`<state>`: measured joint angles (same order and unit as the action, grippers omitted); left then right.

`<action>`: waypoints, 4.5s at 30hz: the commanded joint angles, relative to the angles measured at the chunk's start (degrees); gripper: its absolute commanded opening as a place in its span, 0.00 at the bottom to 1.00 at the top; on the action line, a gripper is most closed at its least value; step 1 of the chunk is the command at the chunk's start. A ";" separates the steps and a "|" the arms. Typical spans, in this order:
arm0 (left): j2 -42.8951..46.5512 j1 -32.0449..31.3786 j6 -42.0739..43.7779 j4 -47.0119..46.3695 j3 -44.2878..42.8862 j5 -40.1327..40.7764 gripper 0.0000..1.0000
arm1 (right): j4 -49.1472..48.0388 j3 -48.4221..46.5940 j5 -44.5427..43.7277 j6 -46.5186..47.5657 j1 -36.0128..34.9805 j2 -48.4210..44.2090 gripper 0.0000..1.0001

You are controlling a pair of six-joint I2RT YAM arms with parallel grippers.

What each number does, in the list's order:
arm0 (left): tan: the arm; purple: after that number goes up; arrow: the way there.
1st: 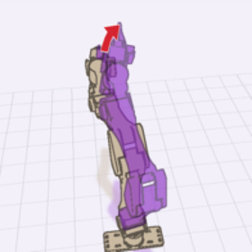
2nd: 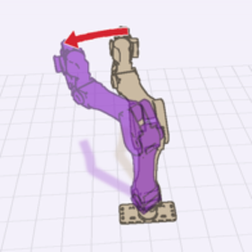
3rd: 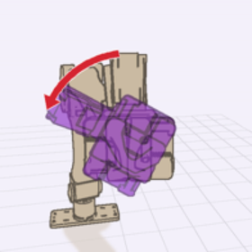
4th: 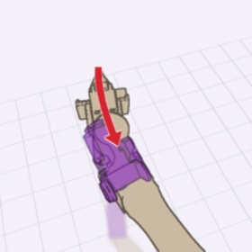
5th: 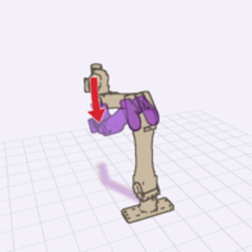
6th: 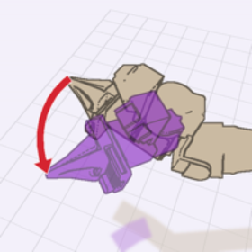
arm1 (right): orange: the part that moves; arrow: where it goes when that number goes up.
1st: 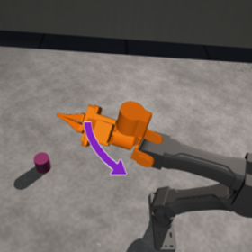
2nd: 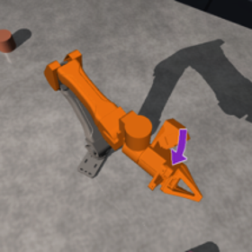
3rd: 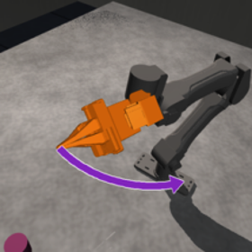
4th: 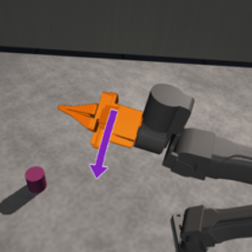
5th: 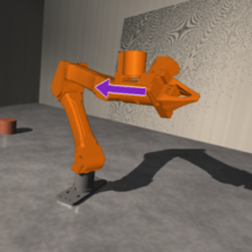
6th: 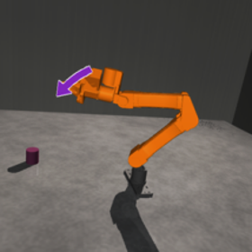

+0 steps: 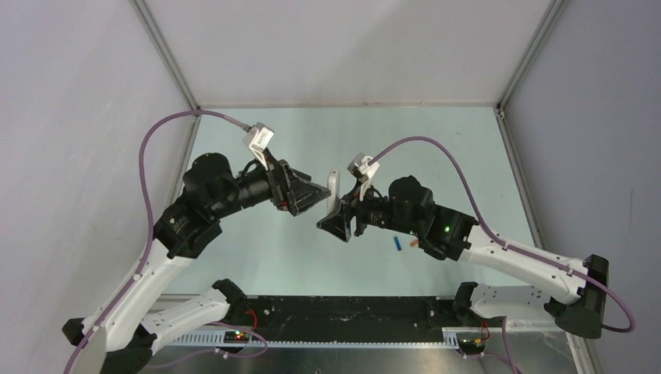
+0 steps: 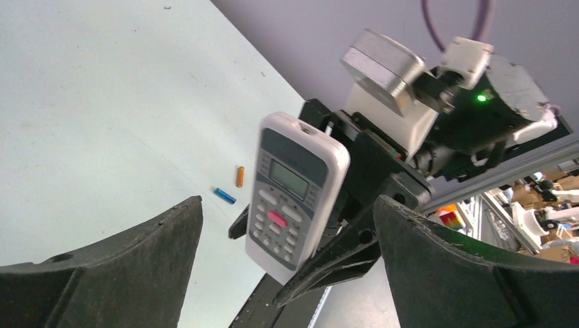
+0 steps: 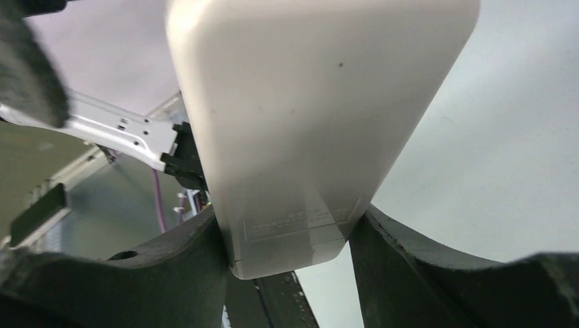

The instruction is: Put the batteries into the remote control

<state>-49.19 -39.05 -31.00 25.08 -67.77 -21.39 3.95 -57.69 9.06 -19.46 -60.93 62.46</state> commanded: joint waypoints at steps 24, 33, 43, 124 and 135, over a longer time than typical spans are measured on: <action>-4.02 0.17 10.03 11.16 -3.49 6.04 0.72 | 10.48 -10.43 -29.63 18.60 -10.19 9.55 0.31; -6.18 0.20 5.39 11.92 -4.56 7.01 0.49 | 9.29 -10.47 -34.44 21.08 -12.01 11.42 0.30; -7.92 0.22 3.32 12.02 -3.62 1.06 0.43 | 6.89 -10.42 -34.67 21.19 -12.81 11.97 0.29; -7.35 16.72 -48.48 -28.88 1.83 -24.11 0.00 | -20.01 8.79 -11.95 -46.44 7.59 -10.78 0.53; -7.80 18.02 -52.43 -32.87 2.03 -24.53 0.00 | -18.77 10.24 -8.97 -45.75 8.02 -11.32 0.36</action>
<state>-58.28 -22.52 -79.15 -0.21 -64.49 -44.97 -18.17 -48.99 -1.85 -66.06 -53.32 51.77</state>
